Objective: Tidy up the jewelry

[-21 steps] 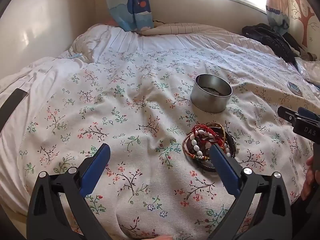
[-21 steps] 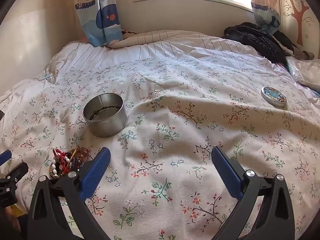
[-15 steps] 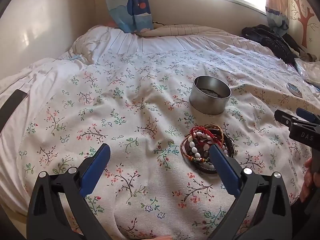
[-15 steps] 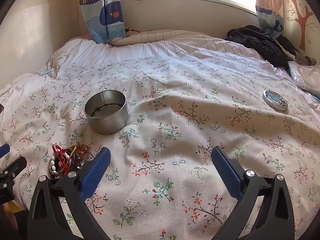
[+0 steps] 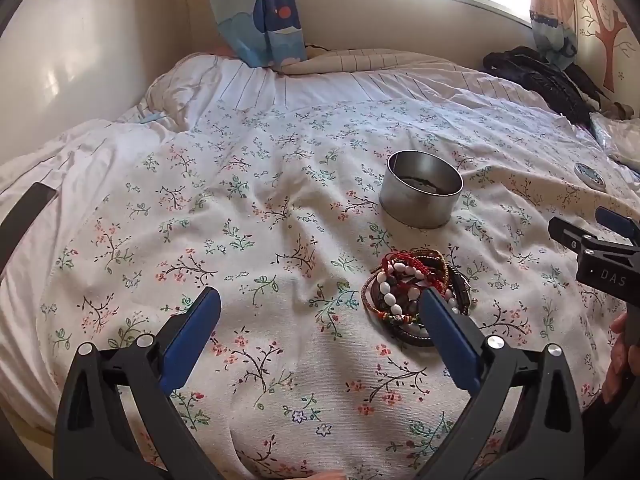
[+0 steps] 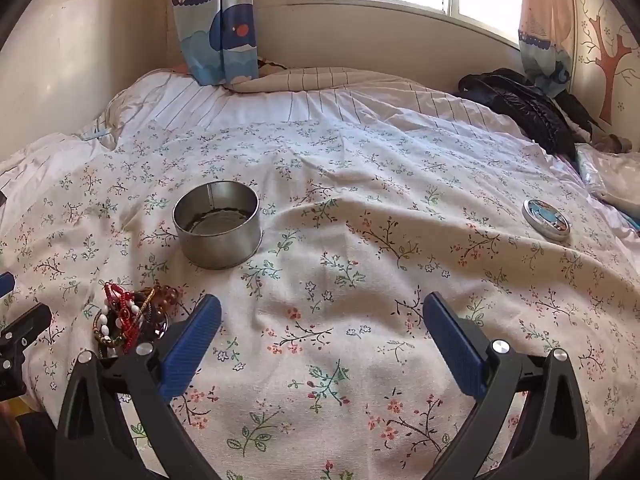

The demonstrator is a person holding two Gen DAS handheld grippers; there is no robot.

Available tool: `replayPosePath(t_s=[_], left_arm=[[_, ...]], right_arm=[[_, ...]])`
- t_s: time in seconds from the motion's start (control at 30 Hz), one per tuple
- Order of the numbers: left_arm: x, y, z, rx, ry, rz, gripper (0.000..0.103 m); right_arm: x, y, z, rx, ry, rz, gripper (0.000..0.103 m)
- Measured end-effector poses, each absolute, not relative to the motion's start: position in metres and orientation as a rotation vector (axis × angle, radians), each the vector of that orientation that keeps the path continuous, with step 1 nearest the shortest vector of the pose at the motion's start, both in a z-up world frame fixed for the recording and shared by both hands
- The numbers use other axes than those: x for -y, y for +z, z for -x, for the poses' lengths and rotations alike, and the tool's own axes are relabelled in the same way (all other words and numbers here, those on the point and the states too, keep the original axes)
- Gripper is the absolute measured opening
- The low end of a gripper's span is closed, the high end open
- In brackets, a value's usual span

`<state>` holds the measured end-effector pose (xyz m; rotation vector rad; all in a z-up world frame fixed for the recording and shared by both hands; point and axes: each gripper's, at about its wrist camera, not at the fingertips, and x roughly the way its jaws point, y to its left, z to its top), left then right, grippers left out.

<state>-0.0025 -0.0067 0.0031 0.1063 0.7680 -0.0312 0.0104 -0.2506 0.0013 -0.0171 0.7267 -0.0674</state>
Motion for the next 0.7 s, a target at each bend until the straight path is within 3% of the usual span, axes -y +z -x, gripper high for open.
replayPosePath(t_s=[0.7], left_arm=[[0.0064, 0.0019, 0.0029, -0.763, -0.025, -0.119, 0.096]], right_arm=[[0.2452, 0.0050, -0.0093, -0.711, -0.057, 0.043, 0.097]])
